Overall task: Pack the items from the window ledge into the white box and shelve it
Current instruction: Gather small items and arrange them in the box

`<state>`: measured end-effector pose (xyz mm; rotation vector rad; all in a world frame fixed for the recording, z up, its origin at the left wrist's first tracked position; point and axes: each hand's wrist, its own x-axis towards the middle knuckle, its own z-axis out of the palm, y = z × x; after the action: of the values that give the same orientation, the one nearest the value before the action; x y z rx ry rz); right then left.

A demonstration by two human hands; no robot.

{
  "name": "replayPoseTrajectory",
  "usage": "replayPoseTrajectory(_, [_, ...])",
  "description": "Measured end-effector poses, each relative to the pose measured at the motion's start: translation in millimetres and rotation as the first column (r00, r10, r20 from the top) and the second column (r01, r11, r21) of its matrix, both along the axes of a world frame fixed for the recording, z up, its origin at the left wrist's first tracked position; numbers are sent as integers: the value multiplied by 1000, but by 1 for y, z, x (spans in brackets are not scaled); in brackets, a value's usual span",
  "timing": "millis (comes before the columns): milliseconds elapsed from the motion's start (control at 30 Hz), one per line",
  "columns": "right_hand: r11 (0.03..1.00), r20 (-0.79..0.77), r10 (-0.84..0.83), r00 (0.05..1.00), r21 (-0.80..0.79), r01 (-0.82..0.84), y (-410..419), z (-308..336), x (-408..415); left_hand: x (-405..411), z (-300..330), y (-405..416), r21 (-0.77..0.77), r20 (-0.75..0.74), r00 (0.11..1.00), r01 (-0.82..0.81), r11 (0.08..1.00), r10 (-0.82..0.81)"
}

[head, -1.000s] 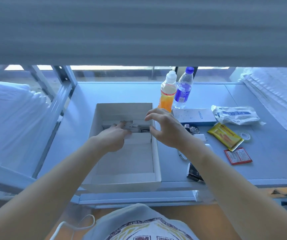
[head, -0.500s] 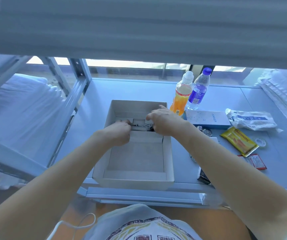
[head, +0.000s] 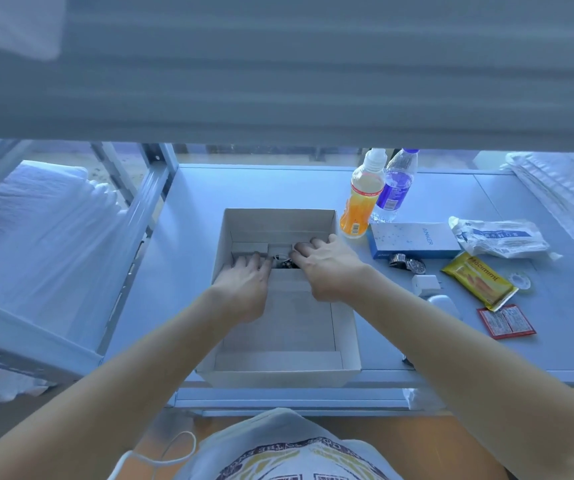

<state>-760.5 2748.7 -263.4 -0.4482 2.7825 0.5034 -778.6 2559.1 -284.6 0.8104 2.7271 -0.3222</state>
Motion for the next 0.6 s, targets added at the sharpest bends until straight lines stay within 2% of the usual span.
replayPoseTrajectory(233, [997,75,-77,994,-16,78,-12,-13,11,0,-8,1,30,60,998,-9,1000,7])
replayPoseTrajectory(333, [990,137,-132,982,-38,139,-19,-17,19,3,-8,2,-36,60,997,-40,999,42])
replayPoseTrajectory(467, [982,126,-187,974,0,189,-26,-15,22,7,-10,4,-121,21,997,-74,990,77])
replayPoseTrajectory(600, [967,118,-253,960,53,248,-29,-16,24,7,-13,4,-66,18,999,-36,997,37])
